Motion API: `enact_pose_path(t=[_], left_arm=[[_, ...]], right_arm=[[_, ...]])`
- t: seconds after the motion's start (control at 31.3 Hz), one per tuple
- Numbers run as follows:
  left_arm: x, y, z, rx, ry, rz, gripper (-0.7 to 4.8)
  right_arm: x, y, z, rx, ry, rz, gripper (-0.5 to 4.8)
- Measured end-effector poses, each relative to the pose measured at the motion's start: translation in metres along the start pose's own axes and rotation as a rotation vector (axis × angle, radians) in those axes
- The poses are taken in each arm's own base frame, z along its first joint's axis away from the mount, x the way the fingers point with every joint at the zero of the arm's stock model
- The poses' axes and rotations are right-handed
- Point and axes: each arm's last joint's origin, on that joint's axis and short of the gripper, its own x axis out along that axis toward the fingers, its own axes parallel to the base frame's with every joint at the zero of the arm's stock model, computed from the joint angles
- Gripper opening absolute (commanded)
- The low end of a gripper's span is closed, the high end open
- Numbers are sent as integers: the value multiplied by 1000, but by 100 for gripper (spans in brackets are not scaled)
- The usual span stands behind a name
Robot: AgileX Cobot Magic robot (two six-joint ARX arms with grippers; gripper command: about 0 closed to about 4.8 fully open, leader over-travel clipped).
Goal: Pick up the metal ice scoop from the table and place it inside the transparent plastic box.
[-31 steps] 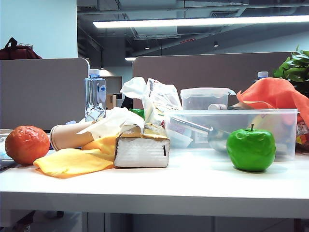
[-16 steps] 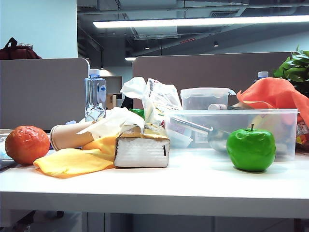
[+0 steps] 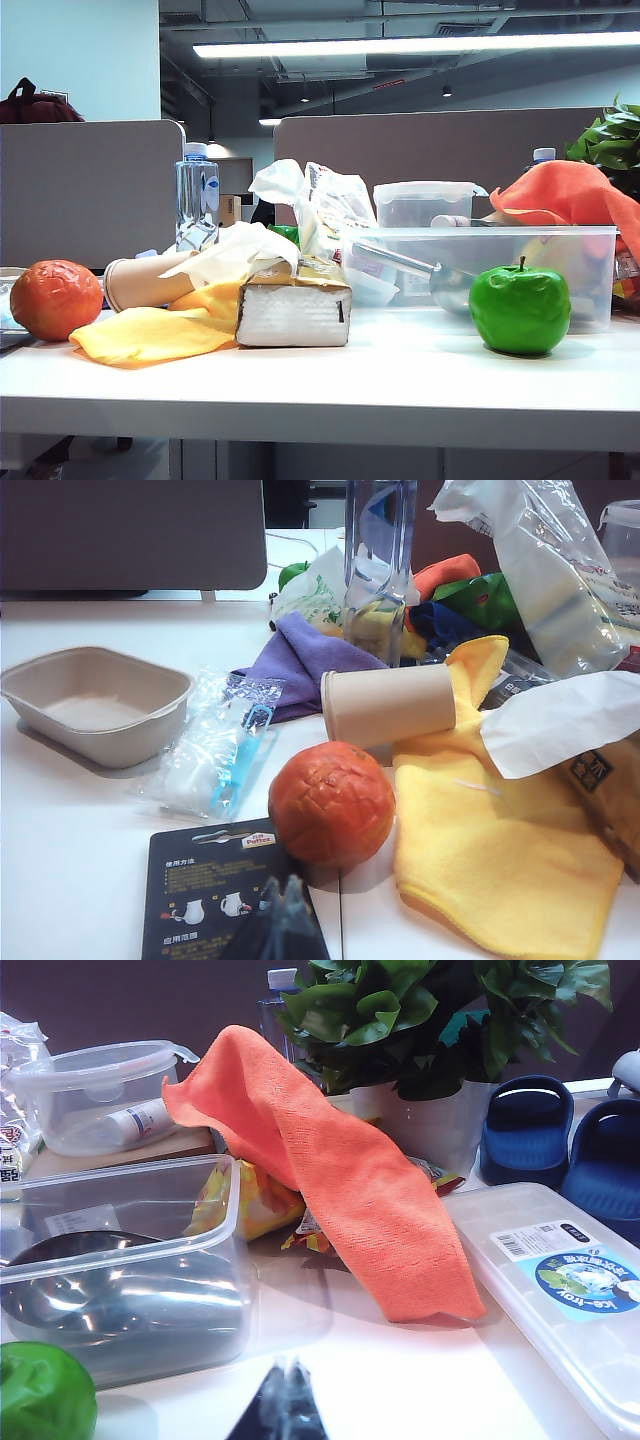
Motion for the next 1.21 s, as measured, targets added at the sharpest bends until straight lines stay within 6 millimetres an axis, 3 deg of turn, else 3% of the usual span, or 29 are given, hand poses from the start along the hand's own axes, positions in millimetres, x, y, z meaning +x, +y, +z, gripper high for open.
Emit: enact_pose_path(t=[0.64,1.21], left_arm=[[0,0,0,0,0,0,-6],[0,0,0,0,0,0,-5]], right_arm=[[0,-2,-4,-133,40,-37,-1],[0,-1,-3,-138,33,-28,-1]])
